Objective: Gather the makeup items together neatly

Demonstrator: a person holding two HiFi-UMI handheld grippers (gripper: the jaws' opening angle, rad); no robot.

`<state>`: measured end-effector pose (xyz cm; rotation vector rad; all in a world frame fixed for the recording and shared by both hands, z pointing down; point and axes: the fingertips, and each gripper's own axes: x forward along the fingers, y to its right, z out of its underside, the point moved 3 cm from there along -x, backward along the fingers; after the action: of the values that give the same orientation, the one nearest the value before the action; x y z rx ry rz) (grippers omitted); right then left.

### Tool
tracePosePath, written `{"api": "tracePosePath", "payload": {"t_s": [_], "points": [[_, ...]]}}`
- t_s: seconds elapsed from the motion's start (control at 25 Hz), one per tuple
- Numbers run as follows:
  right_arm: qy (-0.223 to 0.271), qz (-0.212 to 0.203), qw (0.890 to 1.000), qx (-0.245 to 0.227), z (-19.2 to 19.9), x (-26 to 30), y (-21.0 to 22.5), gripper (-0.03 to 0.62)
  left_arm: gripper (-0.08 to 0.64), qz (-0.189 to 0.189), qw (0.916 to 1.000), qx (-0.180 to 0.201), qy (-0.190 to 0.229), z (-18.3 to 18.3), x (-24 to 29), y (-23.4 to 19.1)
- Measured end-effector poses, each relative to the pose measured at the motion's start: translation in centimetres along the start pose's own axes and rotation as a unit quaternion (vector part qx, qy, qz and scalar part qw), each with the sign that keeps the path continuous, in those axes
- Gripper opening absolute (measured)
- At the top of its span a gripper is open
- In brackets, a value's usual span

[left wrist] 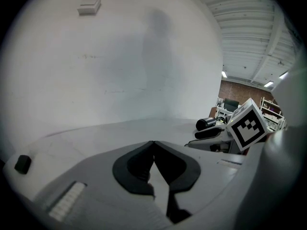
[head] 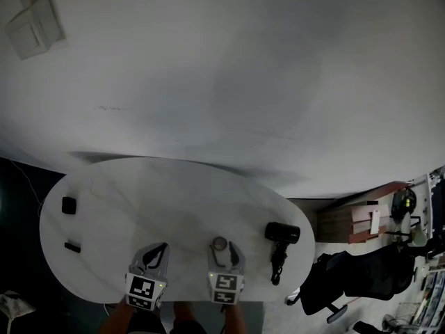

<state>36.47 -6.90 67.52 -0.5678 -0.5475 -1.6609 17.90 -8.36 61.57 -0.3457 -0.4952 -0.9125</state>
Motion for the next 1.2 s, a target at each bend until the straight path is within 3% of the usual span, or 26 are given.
{"api": "tracePosePath", "payload": {"t_s": [0.56,1.2], "points": [[0.119,-0.018,0.992,-0.037,-9.7,-6.9,-6.1,0.24,0.011,-0.045,0.9943,0.022,0.094,-6.9,-8.5,-3.4],[0.231,-0.053,0.968,-0.085,-16.8,-12.9,-15.3,0.041,0.011,-0.113,0.9794,0.018,0.166,-9.5,-18.6,-7.5]]}}
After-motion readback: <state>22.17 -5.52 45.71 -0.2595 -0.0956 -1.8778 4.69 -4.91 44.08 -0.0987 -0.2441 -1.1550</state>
